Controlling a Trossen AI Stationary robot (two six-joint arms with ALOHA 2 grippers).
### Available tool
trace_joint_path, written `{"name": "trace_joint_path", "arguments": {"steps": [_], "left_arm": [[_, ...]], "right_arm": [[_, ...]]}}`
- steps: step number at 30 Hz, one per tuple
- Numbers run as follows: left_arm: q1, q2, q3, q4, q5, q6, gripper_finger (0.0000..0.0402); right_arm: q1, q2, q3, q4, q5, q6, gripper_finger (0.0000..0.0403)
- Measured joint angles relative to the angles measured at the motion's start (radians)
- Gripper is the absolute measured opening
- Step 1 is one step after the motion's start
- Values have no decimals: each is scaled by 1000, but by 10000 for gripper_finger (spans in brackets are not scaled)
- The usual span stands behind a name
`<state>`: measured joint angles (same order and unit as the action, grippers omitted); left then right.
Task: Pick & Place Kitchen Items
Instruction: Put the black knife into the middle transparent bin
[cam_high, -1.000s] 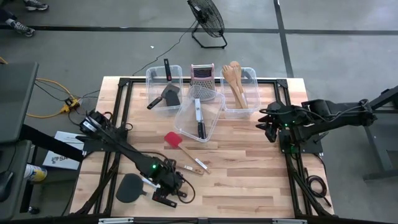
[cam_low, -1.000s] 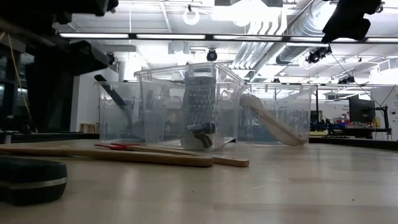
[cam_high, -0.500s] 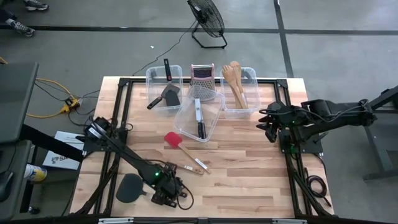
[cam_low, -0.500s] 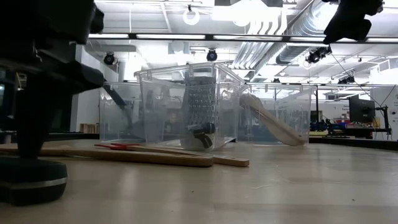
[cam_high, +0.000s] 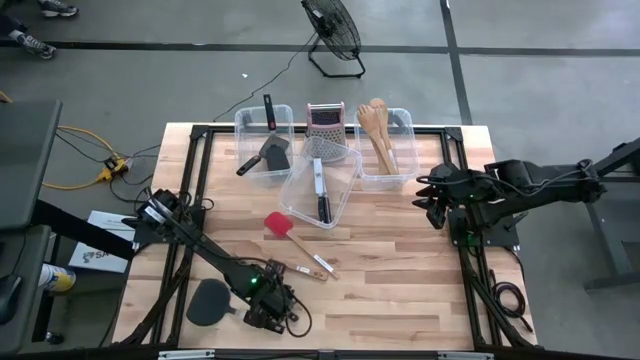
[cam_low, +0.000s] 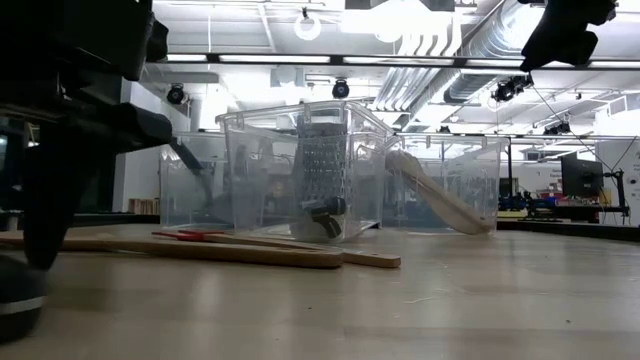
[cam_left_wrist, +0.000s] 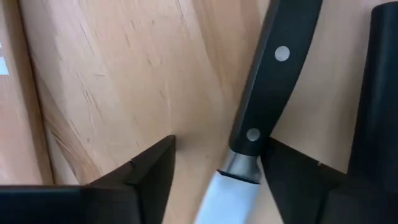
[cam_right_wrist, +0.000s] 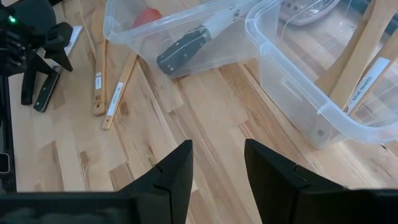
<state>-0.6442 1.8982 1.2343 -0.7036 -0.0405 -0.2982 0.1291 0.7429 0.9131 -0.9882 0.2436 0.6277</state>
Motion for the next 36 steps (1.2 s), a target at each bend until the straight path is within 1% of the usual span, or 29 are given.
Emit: {"name": "trace_joint_path", "arguments": {"steps": [13,16,18,21,29,33,36], "left_arm": [[-4,1,0,-2,3,9,66],[-4,1,0,-5,12,9,65],[-3,1,6,-25,36,-1,65],[-3,6,42,-139,61,-21,65],[18,6,203,-404,59,-21,65],[50,6,322,-567,11,-15,65],[86,4,418,-663,-87,4,65]], "right_arm": [[0,0,0,0,0,-2,137],[0,0,0,0,-7,-2,137],[0,0,0,0,-15,-2,137],[0,0,0,4,-24,-2,137],[0,3,0,6,-38,-3,137],[0,3,0,28,-38,-3,137],[0,2,0,54,-43,-5,137]]}}
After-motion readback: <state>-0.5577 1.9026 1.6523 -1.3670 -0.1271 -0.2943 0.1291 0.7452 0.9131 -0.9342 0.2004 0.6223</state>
